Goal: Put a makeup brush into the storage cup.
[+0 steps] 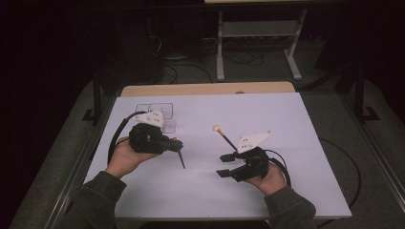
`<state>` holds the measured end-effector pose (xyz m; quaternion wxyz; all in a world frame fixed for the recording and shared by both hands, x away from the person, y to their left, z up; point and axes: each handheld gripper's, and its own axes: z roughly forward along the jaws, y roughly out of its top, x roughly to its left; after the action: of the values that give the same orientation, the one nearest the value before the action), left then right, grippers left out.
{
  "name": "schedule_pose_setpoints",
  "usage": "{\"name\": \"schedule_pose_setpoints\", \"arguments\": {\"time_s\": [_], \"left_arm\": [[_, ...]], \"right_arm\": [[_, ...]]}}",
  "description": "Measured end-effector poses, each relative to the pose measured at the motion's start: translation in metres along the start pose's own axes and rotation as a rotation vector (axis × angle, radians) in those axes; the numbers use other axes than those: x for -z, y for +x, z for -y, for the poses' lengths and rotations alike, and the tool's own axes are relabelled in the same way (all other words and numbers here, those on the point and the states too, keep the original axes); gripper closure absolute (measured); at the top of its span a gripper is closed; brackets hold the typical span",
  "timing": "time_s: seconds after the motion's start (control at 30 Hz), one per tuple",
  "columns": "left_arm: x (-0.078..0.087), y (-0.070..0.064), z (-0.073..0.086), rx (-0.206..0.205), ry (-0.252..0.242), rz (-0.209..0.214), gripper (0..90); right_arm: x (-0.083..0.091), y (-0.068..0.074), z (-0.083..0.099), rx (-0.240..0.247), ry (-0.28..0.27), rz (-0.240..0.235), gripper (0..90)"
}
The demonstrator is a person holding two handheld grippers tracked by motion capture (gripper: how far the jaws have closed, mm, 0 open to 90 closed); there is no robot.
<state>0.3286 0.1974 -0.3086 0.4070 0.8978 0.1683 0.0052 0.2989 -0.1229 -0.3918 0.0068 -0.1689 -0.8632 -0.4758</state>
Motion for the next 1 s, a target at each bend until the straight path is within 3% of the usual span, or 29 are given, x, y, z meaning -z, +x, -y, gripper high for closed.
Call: {"name": "schedule_pose_setpoints", "arguments": {"time_s": [1.0], "left_arm": [[0.014,0.028,-0.012,0.026,0.012,-0.046,83.5]], "right_arm": [[0.037,-0.016,0.039,-0.097,-0.025,0.106,34.6]]}}
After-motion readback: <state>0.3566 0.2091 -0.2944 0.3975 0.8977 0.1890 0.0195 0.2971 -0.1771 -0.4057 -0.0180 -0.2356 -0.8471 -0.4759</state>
